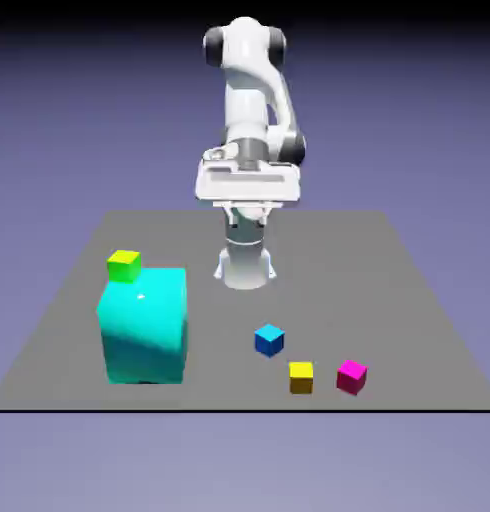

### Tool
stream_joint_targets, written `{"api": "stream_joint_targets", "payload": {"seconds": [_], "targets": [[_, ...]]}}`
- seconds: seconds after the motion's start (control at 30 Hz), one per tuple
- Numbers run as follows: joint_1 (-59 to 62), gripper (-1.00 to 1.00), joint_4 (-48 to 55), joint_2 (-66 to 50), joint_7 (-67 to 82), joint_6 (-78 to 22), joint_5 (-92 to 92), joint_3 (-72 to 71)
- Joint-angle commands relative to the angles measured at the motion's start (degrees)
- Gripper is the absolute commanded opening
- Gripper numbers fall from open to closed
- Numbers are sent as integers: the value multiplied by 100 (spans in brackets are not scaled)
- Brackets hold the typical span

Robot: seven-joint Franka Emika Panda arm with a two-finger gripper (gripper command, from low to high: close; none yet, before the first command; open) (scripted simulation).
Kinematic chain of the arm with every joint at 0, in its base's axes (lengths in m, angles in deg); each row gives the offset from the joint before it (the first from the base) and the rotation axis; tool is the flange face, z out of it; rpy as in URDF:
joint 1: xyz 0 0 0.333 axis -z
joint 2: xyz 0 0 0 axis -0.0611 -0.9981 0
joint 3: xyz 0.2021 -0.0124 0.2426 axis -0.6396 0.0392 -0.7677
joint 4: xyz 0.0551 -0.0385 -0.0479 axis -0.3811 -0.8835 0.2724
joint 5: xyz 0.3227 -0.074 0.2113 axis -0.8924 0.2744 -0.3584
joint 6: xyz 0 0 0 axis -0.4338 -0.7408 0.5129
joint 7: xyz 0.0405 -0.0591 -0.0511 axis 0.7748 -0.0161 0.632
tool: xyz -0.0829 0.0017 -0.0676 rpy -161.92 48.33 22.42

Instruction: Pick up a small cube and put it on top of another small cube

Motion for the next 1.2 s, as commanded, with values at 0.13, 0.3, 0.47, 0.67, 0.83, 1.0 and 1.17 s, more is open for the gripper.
{"api": "stream_joint_targets", "payload": {"seconds": [0.13,0.3,0.47,0.67,0.83,1.0,1.17], "targets": [[203,0,524,-1039,1065,-536,1126,-692],[405,0,1048,-2077,2130,-1072,2252,-1384],[607,0,1572,-3115,3195,-1609,3378,-2076],[850,0,2201,-4361,4473,-2252,4729,-2906],[1053,0,2725,-5399,5538,-2788,5855,-3598],[930,0,3055,-6051,5495,-2849,6564,-3474],[669,-100,3379,-6693,5052,-2753,7263,-3037]]}}
